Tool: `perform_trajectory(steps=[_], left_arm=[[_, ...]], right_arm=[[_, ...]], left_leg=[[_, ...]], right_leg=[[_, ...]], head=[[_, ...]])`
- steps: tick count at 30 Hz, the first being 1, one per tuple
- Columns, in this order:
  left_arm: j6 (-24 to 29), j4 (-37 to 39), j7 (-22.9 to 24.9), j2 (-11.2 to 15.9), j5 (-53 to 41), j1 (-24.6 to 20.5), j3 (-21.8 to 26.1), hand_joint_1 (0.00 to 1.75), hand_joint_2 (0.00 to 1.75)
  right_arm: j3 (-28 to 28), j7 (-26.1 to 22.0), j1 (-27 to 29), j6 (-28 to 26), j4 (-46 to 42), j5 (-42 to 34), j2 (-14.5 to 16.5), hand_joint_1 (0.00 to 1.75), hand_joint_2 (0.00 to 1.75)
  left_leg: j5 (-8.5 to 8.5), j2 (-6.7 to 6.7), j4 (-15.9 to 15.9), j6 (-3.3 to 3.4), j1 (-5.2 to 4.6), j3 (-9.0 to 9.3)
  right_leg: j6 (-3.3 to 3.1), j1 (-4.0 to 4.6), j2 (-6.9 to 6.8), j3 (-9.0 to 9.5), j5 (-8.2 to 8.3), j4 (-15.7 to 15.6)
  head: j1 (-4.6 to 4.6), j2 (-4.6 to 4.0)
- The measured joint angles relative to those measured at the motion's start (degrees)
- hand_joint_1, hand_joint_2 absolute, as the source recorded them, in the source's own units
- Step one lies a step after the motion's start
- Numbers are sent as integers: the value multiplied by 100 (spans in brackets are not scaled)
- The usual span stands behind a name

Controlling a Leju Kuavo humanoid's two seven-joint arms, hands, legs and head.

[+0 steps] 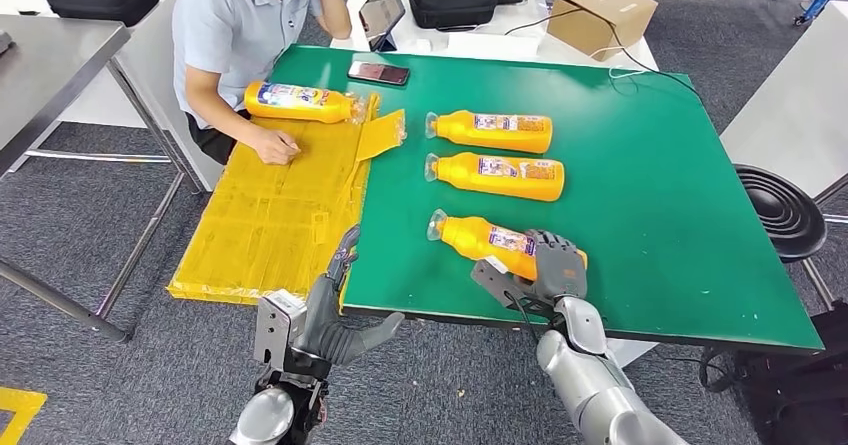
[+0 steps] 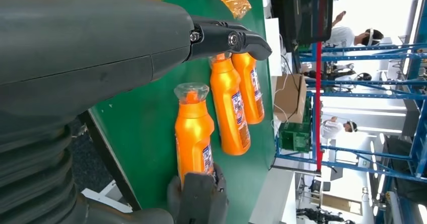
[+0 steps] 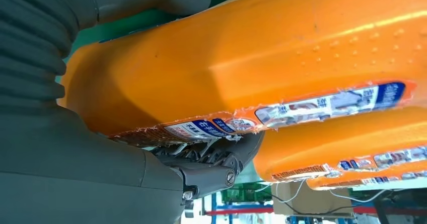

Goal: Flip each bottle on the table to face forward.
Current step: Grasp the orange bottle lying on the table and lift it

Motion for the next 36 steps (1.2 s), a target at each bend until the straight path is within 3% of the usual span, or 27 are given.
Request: perform_trajectory(steps=[4, 8, 15, 19, 22, 26, 32, 36], left_arm=[[206, 5, -222, 13, 239, 5, 31, 0, 175], [683, 5, -293, -8, 548, 16, 98, 0, 175], [835, 15, -104, -46, 1008, 31, 152, 0, 175], [277, 121, 411, -10, 1734, 69, 114, 0, 175], [-34, 307, 419, 73, 1598, 81, -64, 0, 175], [-67, 428, 10, 167, 890, 73, -376, 0, 175], [-165, 443, -14, 235, 782, 64, -570, 0, 175], [-361, 443, -10, 249, 911, 22, -662, 0, 175]], right_arm=[[-385, -1549, 91, 310, -105, -1315, 59, 174, 175], [-531, -2388, 433, 670, -592, -2445, 239, 175, 175], [-434, -2627, 954, 765, -1483, -3289, 433, 174, 175], [-231, -2767, 1407, 671, -2300, -4181, 550, 174, 175], [89, -2652, 1697, 644, -3047, -4552, 605, 175, 175], [672, -2547, 1813, 749, -3705, -4669, 606, 174, 175], [1173, -2528, 1851, 844, -3984, -4654, 592, 175, 175], [1715, -2591, 1843, 1050, -3972, -4237, 568, 175, 175]], left_leg=[[-18, 41, 0, 6, 0, 14], [-22, 69, 0, 6, 2, 25], [-18, 50, 0, 1, 17, -10], [-12, 44, 0, 1, 18, -60], [-8, 43, 0, 1, 16, -94], [-8, 44, 1, 1, 15, -111], [-8, 37, 1, 1, 15, -129], [-8, 40, 0, 1, 15, -132]], right_leg=[[-5, 4, 45, 31, 13, -3], [1, 12, 76, 64, 38, -3], [-2, 24, 68, 38, 32, 0], [-1, 21, 57, -1, 32, 3], [0, 17, 55, -34, 33, 5], [0, 15, 55, -54, 33, 5], [0, 15, 49, -67, 31, 5], [0, 15, 49, -73, 32, 6]], head=[[3, 0], [-1, 0], [-2, 0], [-2, 0], [-2, 0], [-1, 0], [-2, 0], [-2, 0]])
